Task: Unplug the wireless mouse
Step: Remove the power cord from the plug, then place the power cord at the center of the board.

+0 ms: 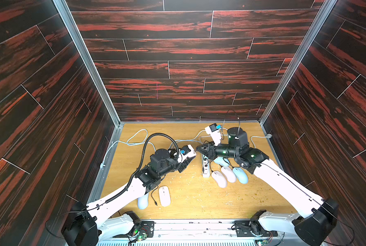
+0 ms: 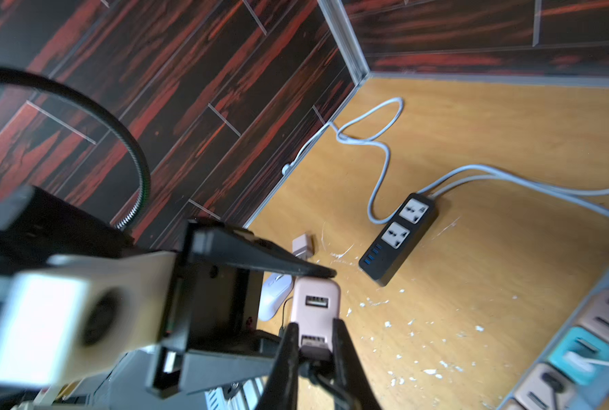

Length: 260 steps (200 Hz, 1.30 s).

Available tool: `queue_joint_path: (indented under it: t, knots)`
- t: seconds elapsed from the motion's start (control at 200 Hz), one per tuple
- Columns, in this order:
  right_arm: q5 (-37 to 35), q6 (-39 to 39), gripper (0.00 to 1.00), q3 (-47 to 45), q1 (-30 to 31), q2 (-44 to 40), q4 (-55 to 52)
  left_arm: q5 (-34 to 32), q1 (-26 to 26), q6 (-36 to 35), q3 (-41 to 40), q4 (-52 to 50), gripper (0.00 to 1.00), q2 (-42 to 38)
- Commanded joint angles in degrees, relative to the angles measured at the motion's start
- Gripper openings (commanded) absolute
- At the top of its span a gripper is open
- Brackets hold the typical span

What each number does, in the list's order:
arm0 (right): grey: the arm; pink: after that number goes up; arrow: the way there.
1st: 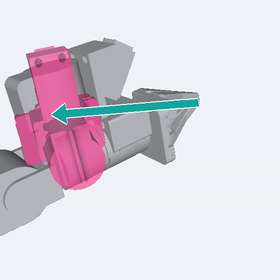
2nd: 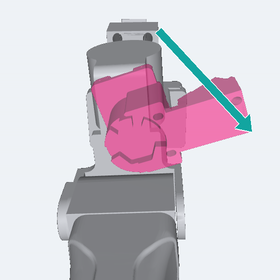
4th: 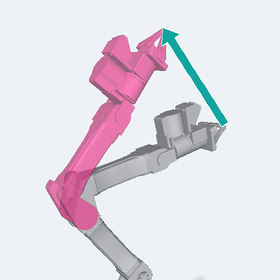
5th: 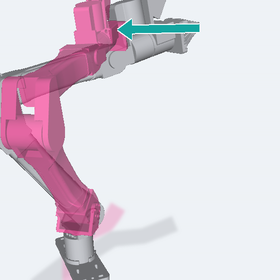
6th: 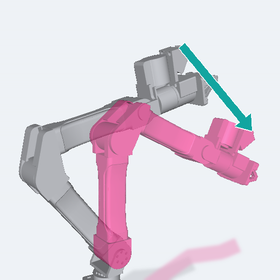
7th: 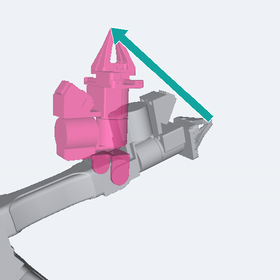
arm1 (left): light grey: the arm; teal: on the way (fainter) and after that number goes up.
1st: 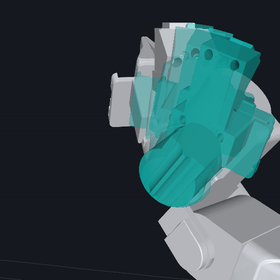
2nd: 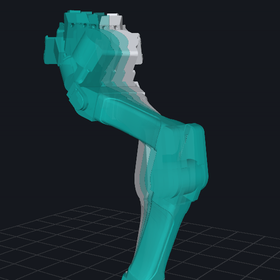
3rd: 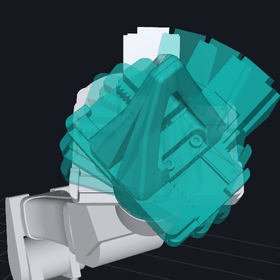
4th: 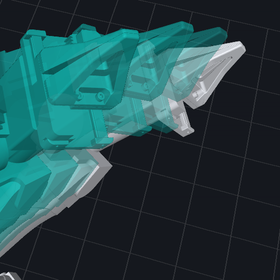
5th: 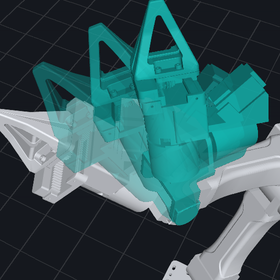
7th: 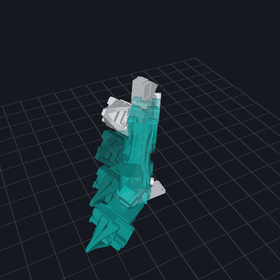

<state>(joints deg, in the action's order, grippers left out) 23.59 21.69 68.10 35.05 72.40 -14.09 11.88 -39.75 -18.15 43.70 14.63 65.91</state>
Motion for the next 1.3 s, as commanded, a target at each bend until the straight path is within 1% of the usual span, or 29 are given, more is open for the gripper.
queue_joint_path:
  t: [0.0, 0.215, 0.24, 0.356, 0.416, 0.566, 0.661, 0.721, 0.817, 0.882, 0.942, 1.042, 1.142, 1.298]
  knots:
    - [-1.5, -0.5, 0.0, 2.1, -0.7, -1.9, 1.3, -1.2, 0.3, -1.4, -1.2, -1.8, 0.0, -1.3]
    - [-3.2, -1.6, 0.0, 3.3, -0.4, -0.6, -0.9, -2.5, 0.3, 0.5, -1.6, -0.9, 0.0, -1.3]
    - [-5.8, -1.5, 0.0, 3.0, -0.2, -0.4, -1.1, -2.7, 0.4, 0.8, -1.5, -1.0, 0.0, -1.5]
    - [-11.4, -0.7, 0.0, 0.4, 1.2, -0.4, -0.9, -4.6, 0.4, 3.2, -2.7, -1.1, 0.0, -3.0]
    - [-14.3, -0.9, 0.0, -1.0, 2.4, -0.3, -0.9, -6.0, 1.0, 5.8, -4.0, -0.1, 0.0, -3.9]
    - [-26.0, -2.2, 0.0, -3.3, 9.3, 1.4, -2.3, -9.3, 3.9, 14.6, -6.6, 1.8, 0.0, -5.9]
    - [-32.4, -2.3, 0.0, -5.2, 14.7, 2.9, -1.5, -13.2, 5.9, 19.8, -6.8, 1.4, 0.0, -6.8]
    - [-35.3, -2.4, 0.0, -6.2, 17.8, 4.4, -0.6, -17.4, 7.2, 23.3, -6.8, 0.8, 0.0, -7.5]
    - [-36.0, -2.9, 0.0, -8.2, 21.5, 7.4, 2.5, -24.0, 9.8, 30.0, -6.9, 0.0, 0.0, -8.5]
    - [-35.7, -3.6, 0.0, -9.8, 23.5, 9.5, 5.5, -26.3, 11.8, 34.1, -7.0, -0.7, 0.0, -9.1]
    - [-35.6, -4.7, 0.0, -10.8, 25.4, 11.6, 7.8, -27.5, 12.9, 36.2, -6.5, -2.0, 0.0, -9.5]
    - [-37.3, -6.9, 0.0, -11.2, 28.4, 16.1, 10.3, -28.0, 13.6, 36.4, -6.3, -3.8, 0.0, -10.6]
    - [-39.9, -9.5, 0.0, -11.4, 30.8, 20.7, 13.3, -30.2, 13.9, 36.6, -7.5, -4.1, 0.0, -12.4]
    - [-42.4, -12.9, 0.0, -14.2, 31.3, 24.3, 20.0, -33.0, 15.1, 37.7, -8.9, -5.5, 0.0, -15.5]
